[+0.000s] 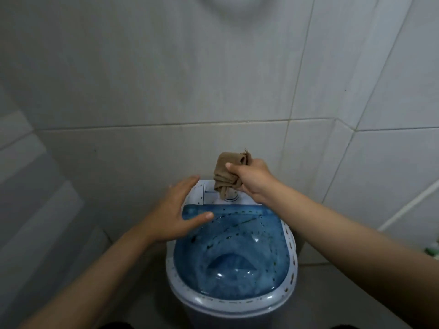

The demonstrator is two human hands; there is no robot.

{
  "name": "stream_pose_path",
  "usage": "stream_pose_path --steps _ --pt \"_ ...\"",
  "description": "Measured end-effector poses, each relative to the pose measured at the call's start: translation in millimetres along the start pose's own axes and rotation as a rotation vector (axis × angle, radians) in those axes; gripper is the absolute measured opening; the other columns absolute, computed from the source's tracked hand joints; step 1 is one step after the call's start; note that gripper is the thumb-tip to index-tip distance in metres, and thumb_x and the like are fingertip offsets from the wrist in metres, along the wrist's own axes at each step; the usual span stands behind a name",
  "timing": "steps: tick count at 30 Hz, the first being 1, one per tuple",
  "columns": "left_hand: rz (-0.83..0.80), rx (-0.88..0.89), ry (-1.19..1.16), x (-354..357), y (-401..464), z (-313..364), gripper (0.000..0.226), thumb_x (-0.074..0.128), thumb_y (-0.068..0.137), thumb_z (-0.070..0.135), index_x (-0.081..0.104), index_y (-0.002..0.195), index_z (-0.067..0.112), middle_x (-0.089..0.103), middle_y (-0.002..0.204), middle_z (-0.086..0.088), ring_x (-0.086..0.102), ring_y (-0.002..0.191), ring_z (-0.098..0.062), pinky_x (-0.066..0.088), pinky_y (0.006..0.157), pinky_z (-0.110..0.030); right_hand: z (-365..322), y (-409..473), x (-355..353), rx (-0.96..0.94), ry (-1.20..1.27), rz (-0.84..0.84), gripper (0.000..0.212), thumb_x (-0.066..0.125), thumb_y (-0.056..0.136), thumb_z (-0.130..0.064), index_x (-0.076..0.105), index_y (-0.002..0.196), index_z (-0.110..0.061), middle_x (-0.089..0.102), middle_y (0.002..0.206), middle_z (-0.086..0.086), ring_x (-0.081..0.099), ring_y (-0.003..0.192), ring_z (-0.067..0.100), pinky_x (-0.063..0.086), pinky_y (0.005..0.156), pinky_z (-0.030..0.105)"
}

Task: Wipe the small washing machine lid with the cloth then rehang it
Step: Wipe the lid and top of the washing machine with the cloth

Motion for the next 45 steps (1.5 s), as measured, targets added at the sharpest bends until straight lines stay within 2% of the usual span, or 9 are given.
stream_pose_path --steps 3,6,9,12,20,28,33,38,45 --pt "-0.183 -0.076 0.183 0.3 -37.9 -28.6 0.12 0.043 0.049 0.094 -0.014 0.14 0.042 -0.012 0.151 0.016 -0.005 0.141 -0.004 -0.008 0.116 -0.038 -30.6 -10.2 17.3 -0.254 -0.523 0.046 0.027 0.063 0.083 -0.009 0.059 0.109 -0.004 0.063 0.102 0.009 0.06 0.084 0.02 0.051 0.069 0.028" --pt "-0.351 -0.206 0.289 6.9 -72.1 -67.7 0.146 0.048 0.041 0.096 -0.03 0.141 0.023 -0.035 0.15 0.003 -0.023 0.142 -0.015 -0.016 0.113 -0.041 -44.2 -16.8 50.0 -0.506 -0.964 0.026 0.023 0.053 0.082 -0.001 0.053 0.105 0.001 0.062 0.101 0.014 0.055 0.084 0.025 0.042 0.067 0.03" --pt "-0.497 -0.272 0.327 27.2 -92.6 -85.5 0.157 0.048 0.032 0.097 -0.034 0.138 0.015 -0.041 0.147 -0.005 -0.029 0.139 -0.021 -0.016 0.112 -0.041 -24.2 -4.2 71.7 -0.546 -1.29 -0.007 0.027 0.052 0.081 0.003 0.048 0.108 0.0 0.064 0.103 0.021 0.061 0.09 0.037 0.046 0.062 0.036" --pt "-0.547 -0.286 0.302 42.3 -99.2 -96.8 0.156 0.055 0.036 0.091 -0.033 0.14 0.016 -0.043 0.146 -0.005 -0.032 0.138 -0.021 -0.017 0.111 -0.042 -5.0 9.2 87.8 -0.519 -1.44 -0.006 0.021 0.056 0.083 -0.003 0.051 0.103 -0.002 0.066 0.104 0.019 0.062 0.091 0.036 0.04 0.06 0.033" --pt "-0.505 -0.207 0.143 74.7 -89.0 -97.8 0.149 0.074 0.048 0.074 -0.034 0.14 0.03 -0.041 0.149 0.003 -0.036 0.136 -0.016 -0.02 0.109 -0.043 28.4 27.1 106.5 -0.454 -1.538 -0.009 0.032 0.054 0.08 0.002 0.053 0.112 -0.001 0.062 0.114 0.019 0.061 0.1 0.034 0.052 0.078 0.039" --pt "-0.49 -0.201 0.147 80.7 -88.2 -100.5 0.155 0.066 0.037 0.082 -0.037 0.139 0.025 -0.046 0.146 0.0 -0.04 0.134 -0.016 -0.022 0.107 -0.036 62.6 6.0 149.3 -0.563 -1.606 -0.287 0.054 0.052 0.08 0.008 0.04 0.132 -0.004 0.038 0.145 0.016 0.03 0.134 0.034 0.038 0.102 0.043" --pt "-0.438 -0.195 0.1 78.4 -87.8 -99.6 0.157 0.072 0.038 0.08 -0.036 0.139 0.028 -0.041 0.15 0.005 -0.035 0.138 -0.013 -0.015 0.114 -0.042 77.1 -27.2 153.3 -0.552 -1.546 -0.413 0.06 0.051 0.079 0.012 0.038 0.136 -0.004 0.033 0.15 0.013 0.024 0.139 0.032 0.036 0.109 0.046" --pt "-0.388 -0.167 0.082 75.3 -84.5 -98.1 0.156 0.074 0.037 0.078 -0.028 0.143 0.03 -0.028 0.156 0.007 -0.026 0.143 -0.014 -0.005 0.119 -0.049 80.7 -62.2 152.3 -0.632 -1.489 -0.508 0.061 0.052 0.077 0.008 0.043 0.135 -0.008 0.044 0.142 0.012 0.037 0.131 0.03 0.034 0.107 0.039" --pt "-0.481 -0.172 0.108 85.7 -88.8 -102.3 0.156 0.053 0.028 0.093 -0.029 0.143 0.028 -0.043 0.147 -0.004 -0.039 0.135 -0.021 -0.019 0.112 -0.041 98.7 -109.6 145.1 -0.648 -1.432 -0.637 0.069 0.058 0.079 0.002 0.036 0.141 -0.018 0.037 0.15 0.006 0.026 0.143 0.025 0.038 0.109 0.042"
Point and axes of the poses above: each hand's wrist, its own y-axis towards the middle knuckle, its own x-axis out of the palm, z = x × y, the point moved 10 cm from there along y, towards the middle knuckle
